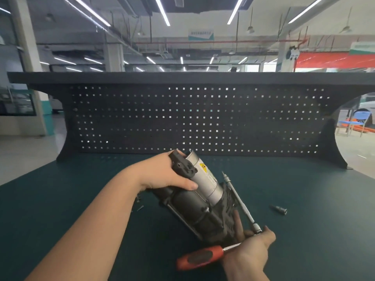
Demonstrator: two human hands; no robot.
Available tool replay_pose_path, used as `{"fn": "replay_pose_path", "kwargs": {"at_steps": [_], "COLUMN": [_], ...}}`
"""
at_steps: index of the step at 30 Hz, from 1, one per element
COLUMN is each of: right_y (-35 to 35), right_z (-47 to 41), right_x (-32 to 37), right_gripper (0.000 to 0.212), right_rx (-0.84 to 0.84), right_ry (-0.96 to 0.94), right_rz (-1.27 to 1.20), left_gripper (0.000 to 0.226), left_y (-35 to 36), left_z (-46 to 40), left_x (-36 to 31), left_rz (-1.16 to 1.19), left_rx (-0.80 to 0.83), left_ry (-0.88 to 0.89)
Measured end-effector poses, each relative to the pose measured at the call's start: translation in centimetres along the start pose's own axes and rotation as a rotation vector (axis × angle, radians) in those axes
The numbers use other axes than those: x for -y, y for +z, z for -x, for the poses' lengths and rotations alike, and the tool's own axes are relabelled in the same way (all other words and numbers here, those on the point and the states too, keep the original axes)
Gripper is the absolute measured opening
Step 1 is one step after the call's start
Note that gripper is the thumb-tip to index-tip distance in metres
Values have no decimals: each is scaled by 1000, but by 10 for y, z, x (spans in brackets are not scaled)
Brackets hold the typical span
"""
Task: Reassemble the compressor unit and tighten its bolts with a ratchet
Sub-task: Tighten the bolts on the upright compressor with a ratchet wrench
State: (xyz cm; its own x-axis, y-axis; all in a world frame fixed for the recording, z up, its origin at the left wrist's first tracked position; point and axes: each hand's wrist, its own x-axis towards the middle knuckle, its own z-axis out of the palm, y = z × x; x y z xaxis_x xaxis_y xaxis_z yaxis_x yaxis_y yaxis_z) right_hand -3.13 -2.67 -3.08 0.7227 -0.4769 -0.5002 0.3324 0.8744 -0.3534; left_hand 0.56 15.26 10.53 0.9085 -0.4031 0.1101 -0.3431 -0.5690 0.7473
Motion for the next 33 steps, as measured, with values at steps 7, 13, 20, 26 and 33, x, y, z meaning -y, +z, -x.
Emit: {"fn": "replay_pose_path", "kwargs": {"at_steps": [7,13,20,26,33], "right_y": [-6,-11,-20,-25,-21], "right_z": [-7,-11,-1,3,5], "right_x": [5,15,19,26,57], "right_gripper": [35,42,48,40,27], "right_rx": [-36,-26,-97,10,117], "right_ry": [13,49,-150,-249,-419], "right_rz": [94,83,255,347,329], "left_gripper": [53,58,73,85,99], "left_y": [0,11,45,60,62], "left_z": [-18,-24,-25,-24,-20], "left_x": [-31,-62,-97,-104,-103], "left_rz": [-207,-357,-687,-797,-957], "left_rx": [99,168,224,210,227], "left_ry": [25,82,200,176,96]}}
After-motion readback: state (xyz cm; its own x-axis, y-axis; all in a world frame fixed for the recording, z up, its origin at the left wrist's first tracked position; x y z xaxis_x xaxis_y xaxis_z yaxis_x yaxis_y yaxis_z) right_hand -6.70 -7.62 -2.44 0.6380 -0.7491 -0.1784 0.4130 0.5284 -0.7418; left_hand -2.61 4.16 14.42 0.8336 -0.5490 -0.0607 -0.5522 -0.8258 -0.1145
